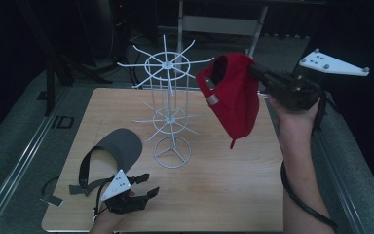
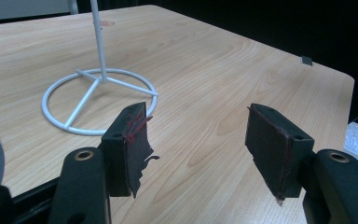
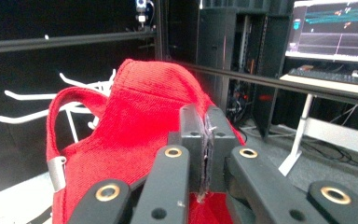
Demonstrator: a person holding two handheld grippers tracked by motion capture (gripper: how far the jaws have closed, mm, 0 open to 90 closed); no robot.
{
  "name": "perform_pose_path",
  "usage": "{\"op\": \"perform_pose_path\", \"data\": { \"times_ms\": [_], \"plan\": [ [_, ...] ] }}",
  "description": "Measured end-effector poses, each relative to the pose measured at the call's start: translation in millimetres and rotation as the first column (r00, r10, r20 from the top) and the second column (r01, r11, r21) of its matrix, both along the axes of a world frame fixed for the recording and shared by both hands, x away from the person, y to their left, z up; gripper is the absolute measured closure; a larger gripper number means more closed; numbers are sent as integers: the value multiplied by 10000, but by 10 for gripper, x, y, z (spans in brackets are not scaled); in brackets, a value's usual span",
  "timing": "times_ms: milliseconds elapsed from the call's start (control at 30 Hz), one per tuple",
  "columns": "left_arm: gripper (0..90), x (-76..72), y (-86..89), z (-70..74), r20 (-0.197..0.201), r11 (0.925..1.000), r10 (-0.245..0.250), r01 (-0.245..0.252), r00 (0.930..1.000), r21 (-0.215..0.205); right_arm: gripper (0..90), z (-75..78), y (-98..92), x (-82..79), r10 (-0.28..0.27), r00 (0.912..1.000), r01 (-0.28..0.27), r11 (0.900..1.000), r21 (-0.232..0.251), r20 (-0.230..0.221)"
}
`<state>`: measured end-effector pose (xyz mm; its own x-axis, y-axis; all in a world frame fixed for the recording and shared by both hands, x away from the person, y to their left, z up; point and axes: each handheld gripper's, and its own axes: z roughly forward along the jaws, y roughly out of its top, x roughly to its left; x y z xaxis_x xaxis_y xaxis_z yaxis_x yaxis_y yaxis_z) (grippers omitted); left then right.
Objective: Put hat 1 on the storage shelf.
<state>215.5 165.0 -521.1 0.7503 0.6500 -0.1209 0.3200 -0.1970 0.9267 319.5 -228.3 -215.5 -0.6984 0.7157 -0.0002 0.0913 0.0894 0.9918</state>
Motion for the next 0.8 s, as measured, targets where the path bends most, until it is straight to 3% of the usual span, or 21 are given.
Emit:
{"op": "perform_pose_path", "data": {
  "times_ms": [500,800],
  "plan": [
    [396,5,-2,-27,-100,10000,37,-37,9999,22,882,-385,-2,-43,463,9983,-479,9979,-443,-364],
    [396,2,5,-43,-156,10000,57,-57,9999,-6,871,-607,-43,-124,895,9939,-922,9949,-402,-646]
  ]
}}
